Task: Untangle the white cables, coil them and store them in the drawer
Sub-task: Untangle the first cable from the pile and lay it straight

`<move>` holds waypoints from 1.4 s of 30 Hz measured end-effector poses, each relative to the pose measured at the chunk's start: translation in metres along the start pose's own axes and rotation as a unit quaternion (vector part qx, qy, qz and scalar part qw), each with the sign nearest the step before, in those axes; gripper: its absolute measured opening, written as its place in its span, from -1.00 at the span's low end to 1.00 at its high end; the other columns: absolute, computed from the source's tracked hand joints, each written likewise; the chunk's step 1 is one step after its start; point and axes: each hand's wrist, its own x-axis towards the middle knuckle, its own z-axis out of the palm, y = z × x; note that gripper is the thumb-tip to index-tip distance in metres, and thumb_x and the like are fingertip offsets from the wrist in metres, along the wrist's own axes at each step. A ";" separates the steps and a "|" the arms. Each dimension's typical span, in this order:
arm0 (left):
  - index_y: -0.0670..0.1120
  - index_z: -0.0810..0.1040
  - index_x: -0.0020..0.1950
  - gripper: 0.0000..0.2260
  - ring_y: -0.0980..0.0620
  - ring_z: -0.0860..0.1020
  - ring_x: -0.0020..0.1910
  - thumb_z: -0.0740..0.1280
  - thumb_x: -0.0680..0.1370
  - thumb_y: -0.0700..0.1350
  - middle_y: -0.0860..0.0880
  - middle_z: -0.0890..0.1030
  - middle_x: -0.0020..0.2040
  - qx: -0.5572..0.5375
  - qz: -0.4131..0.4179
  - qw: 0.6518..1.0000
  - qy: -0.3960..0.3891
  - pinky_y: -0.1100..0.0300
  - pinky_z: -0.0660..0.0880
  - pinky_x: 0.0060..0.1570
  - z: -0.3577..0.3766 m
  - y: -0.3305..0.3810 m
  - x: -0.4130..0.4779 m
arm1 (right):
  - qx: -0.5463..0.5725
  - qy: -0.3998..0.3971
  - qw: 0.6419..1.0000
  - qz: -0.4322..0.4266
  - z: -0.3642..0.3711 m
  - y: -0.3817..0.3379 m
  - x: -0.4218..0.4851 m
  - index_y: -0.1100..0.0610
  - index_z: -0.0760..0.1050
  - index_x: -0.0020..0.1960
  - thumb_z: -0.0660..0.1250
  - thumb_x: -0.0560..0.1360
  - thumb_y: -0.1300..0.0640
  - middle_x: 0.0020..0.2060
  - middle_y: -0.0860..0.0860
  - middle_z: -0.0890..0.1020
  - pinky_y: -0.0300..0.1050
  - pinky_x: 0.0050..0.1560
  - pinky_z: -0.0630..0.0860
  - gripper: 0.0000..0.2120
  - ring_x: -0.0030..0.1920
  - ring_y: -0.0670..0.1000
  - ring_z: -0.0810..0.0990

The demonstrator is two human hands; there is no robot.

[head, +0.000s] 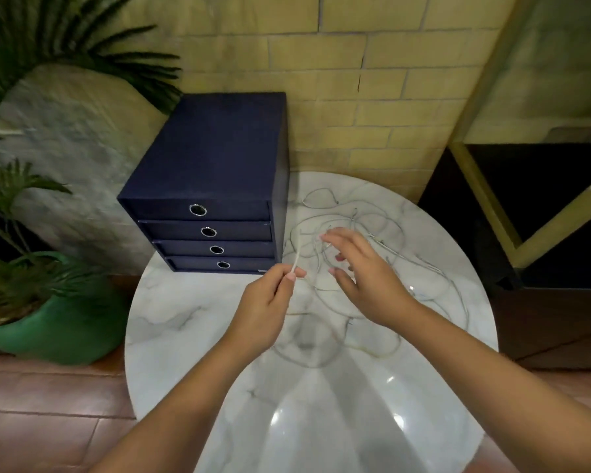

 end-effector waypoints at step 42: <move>0.04 0.61 0.03 -0.78 0.14 0.50 -0.08 0.17 0.65 -0.13 0.23 0.61 -0.15 0.285 0.136 0.949 0.009 0.18 0.40 -0.03 -0.041 0.090 0.018 | -0.004 -0.054 0.987 -0.149 -0.108 -0.043 0.035 0.15 0.59 -0.07 0.34 0.51 0.23 -0.22 -0.12 0.51 -0.35 -0.13 0.35 -0.94 -0.18 -0.17 0.44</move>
